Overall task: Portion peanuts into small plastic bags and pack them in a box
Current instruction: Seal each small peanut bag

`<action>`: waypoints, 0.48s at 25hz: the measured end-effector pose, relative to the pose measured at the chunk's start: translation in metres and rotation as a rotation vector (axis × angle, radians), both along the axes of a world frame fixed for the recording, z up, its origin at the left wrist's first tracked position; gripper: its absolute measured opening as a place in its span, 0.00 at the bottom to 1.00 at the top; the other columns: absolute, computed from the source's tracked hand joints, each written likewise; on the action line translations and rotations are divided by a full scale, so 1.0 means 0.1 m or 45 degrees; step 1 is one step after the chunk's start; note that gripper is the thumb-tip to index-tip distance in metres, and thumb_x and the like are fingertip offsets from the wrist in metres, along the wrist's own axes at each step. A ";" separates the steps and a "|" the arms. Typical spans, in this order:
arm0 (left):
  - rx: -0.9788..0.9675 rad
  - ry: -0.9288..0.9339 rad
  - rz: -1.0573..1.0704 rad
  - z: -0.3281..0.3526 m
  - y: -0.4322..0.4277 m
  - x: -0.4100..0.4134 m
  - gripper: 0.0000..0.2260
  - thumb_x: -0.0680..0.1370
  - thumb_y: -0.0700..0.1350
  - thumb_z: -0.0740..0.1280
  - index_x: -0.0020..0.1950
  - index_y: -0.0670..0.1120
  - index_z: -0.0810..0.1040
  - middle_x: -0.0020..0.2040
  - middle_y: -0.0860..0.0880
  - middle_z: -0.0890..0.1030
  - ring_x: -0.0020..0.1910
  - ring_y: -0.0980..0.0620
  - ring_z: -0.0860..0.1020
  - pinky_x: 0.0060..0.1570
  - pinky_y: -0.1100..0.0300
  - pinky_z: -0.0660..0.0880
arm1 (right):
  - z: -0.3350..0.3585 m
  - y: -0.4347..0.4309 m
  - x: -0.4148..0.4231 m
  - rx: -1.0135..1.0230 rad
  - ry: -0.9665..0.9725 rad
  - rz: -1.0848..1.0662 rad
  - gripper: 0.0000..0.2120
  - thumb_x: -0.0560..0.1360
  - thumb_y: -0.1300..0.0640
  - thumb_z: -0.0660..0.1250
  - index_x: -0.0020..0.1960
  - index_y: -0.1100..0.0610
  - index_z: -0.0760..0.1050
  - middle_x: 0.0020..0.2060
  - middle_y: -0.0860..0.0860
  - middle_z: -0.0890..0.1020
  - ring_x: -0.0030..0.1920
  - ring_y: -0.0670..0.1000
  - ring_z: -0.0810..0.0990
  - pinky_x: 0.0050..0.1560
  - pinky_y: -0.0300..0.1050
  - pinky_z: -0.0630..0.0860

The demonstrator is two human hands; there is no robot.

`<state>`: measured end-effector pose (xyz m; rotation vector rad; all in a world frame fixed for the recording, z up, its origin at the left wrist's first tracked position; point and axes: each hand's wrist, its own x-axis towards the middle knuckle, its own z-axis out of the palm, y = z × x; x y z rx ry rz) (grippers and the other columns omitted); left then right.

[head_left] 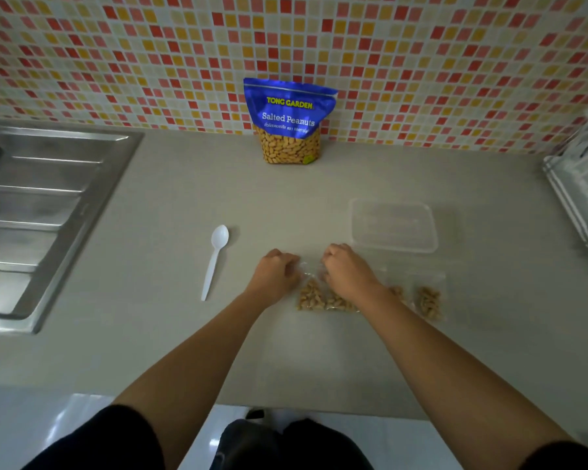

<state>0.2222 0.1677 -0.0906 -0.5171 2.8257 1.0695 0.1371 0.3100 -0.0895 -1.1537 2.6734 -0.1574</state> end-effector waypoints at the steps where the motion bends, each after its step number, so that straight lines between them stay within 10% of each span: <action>1: -0.002 0.012 0.007 -0.02 0.03 0.00 0.12 0.72 0.41 0.70 0.55 0.39 0.81 0.48 0.37 0.78 0.49 0.41 0.77 0.53 0.58 0.71 | -0.01 0.00 0.02 0.010 0.008 -0.016 0.12 0.75 0.60 0.63 0.57 0.63 0.76 0.56 0.56 0.75 0.60 0.55 0.70 0.56 0.45 0.72; 12: 0.227 0.047 0.177 -0.09 0.08 0.02 0.03 0.73 0.39 0.67 0.46 0.41 0.77 0.42 0.44 0.80 0.41 0.47 0.77 0.43 0.64 0.73 | -0.02 0.01 0.15 -0.239 -0.050 -0.213 0.03 0.74 0.60 0.64 0.47 0.57 0.74 0.45 0.56 0.79 0.51 0.56 0.76 0.42 0.47 0.73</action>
